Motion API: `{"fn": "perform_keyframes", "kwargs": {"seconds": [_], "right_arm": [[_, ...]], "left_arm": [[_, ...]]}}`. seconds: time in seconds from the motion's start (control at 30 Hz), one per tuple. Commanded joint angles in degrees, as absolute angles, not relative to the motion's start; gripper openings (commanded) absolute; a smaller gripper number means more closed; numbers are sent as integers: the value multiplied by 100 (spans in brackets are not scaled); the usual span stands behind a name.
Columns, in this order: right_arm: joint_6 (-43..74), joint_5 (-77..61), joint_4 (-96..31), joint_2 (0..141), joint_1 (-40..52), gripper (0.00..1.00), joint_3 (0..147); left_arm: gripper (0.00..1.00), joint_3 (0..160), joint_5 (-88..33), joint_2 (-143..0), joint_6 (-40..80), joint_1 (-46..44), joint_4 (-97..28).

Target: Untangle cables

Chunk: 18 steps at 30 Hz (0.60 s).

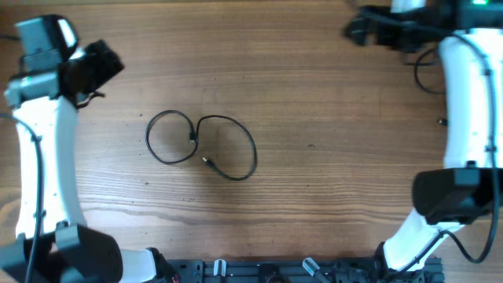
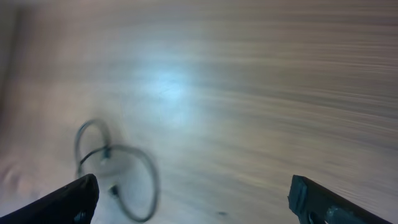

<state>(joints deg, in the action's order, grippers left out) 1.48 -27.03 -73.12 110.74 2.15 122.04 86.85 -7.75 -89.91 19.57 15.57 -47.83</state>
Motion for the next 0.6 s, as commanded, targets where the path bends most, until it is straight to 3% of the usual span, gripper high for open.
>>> {"fn": "perform_keyframes", "kwargs": {"seconds": [0.0, 0.07, 0.3, 0.33, 0.43, 0.57], "right_arm": [[744, -2783, -7290, 11325, 1369, 100, 12213], [1323, -2657, -7190, 11611, 2110, 100, 12210], [3465, -1793, -6377, 12709, 3800, 68, 12213], [3636, -1796, -6250, 12884, 3935, 62, 12210], [3767, -1800, -6095, 13369, 4213, 58, 12210], [3811, -2018, -5592, 13961, 4552, 41, 12210]], "left_arm": [[72, 8799, -779, -9006, 1883, 1813, -5100], [68, 8799, -655, -9161, 1885, 1909, -5205], [67, 8799, -635, -9271, 1887, 1973, -5290], [67, 8799, -637, -9271, 1887, 1973, -5325], [69, 8799, -655, -9271, 2008, 1973, -5347], [73, 8799, -659, -9271, 2193, 1970, -5347]]}}
